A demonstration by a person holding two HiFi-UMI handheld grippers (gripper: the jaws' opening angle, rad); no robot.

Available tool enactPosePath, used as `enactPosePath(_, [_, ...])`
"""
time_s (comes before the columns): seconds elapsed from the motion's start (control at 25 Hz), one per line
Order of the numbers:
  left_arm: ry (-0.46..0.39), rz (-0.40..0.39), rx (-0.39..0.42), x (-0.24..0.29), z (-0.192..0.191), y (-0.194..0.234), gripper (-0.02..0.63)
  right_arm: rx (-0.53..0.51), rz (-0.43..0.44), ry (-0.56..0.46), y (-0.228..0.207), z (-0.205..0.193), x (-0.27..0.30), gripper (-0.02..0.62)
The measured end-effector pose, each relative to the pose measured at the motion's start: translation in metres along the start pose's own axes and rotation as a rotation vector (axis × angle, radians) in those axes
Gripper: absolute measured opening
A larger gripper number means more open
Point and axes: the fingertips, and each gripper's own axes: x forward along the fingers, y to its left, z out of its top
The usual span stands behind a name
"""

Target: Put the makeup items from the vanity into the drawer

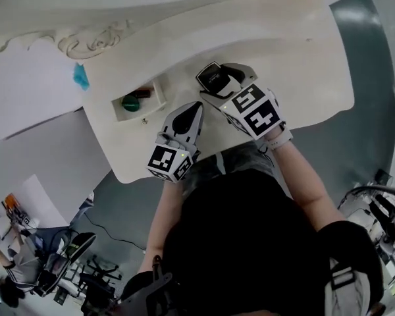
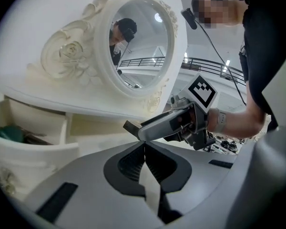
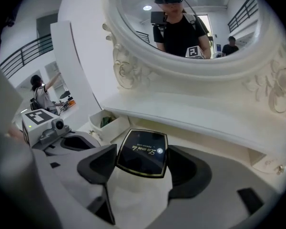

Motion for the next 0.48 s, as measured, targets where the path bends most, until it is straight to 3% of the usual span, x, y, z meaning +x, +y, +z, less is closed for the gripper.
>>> enactPosePath(0.48, [-0.121,0.159,-0.073,-0.093,0.007,0.053,0.014,-0.162,0.251,0.029,0.123,0.056,0.055,0.350])
